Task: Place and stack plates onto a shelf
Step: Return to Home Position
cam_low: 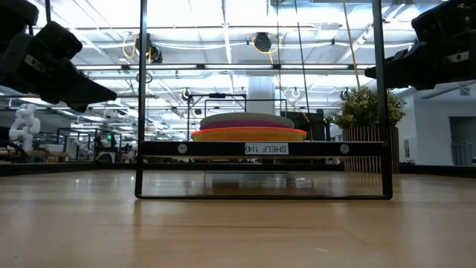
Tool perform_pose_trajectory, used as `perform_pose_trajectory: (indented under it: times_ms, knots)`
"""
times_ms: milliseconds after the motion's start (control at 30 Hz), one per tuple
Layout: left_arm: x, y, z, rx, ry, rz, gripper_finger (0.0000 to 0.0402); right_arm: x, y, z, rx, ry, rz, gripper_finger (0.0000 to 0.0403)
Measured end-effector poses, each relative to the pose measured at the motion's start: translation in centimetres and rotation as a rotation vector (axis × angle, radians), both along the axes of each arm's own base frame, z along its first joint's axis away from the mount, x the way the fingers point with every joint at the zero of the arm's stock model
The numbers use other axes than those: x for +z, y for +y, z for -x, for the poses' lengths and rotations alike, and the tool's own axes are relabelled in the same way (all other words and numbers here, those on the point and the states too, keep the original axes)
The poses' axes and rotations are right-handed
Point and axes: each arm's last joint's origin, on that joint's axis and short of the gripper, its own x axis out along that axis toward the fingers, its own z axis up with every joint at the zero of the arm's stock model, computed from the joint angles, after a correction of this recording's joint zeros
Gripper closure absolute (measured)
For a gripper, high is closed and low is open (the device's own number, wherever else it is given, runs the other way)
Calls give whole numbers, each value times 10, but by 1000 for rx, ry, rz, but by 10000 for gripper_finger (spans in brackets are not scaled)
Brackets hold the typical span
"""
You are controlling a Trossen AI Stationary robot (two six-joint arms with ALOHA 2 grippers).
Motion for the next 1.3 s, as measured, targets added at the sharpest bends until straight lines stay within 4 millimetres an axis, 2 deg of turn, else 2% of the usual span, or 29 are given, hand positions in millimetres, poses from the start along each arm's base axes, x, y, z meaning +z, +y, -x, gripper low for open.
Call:
perform_pose_trajectory:
  times_ms: [433, 833, 1000, 1300]
  knots:
    - [8, -3, 7, -48, -77, -42, 378, 2, -2, 11, -3, -22, -12, 403]
    - [17, -3, 13, -104, -163, -185, 379, 5, -4, 20, 2, -69, -14, 403]
    - [17, 0, 13, -91, -162, -227, 396, 8, -5, 22, 4, -102, 24, 403]
    - [16, 5, 12, -127, -149, -210, 397, 9, -5, 24, 5, -114, 68, 403]
